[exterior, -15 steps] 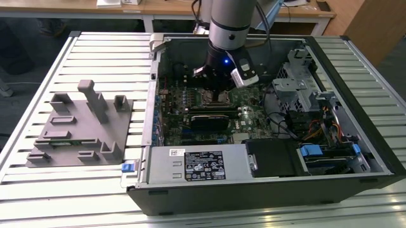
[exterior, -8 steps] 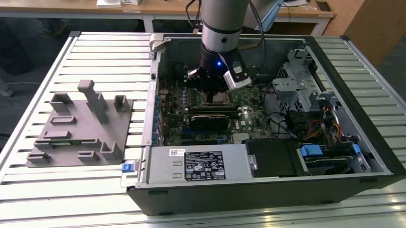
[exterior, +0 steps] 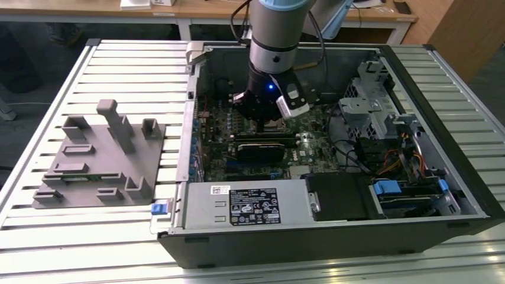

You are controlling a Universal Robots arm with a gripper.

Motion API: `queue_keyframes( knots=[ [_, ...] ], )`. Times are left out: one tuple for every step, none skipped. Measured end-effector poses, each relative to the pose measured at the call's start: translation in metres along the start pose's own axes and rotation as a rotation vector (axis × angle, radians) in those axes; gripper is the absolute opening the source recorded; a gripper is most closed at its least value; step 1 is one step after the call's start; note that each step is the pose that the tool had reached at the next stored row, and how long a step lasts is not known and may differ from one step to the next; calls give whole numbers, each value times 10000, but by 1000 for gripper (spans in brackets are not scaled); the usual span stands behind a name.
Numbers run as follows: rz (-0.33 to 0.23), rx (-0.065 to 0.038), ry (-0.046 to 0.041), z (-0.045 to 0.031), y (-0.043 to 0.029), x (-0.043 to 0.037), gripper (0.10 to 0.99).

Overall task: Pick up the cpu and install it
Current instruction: 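Install the second cpu locking lever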

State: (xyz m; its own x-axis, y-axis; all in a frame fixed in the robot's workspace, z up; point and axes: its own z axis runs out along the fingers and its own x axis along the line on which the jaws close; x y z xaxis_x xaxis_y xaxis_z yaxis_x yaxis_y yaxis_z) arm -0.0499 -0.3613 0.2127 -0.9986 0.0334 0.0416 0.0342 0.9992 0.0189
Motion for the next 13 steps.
queue_keyframes(
  knots=[
    [0,0,0,13,0,1,106],
    [0,-1,-1,24,-1,2,106],
    [-1,-7,-1,29,-2,4,106],
    [-2,-23,2,29,-8,7,106],
    [-3,-59,2,30,-19,14,106],
    [-5,-97,3,31,-33,20,106],
    [-7,-168,6,31,-72,34,106],
    [-7,-194,6,31,-86,42,106],
    [-8,-217,7,31,-100,49,106],
    [-9,-242,8,31,-112,58,106],
    [-11,-269,9,31,-120,67,106],
    [-13,-301,11,31,-127,81,106],
    [-14,-329,11,32,-133,93,106]
  ],
)
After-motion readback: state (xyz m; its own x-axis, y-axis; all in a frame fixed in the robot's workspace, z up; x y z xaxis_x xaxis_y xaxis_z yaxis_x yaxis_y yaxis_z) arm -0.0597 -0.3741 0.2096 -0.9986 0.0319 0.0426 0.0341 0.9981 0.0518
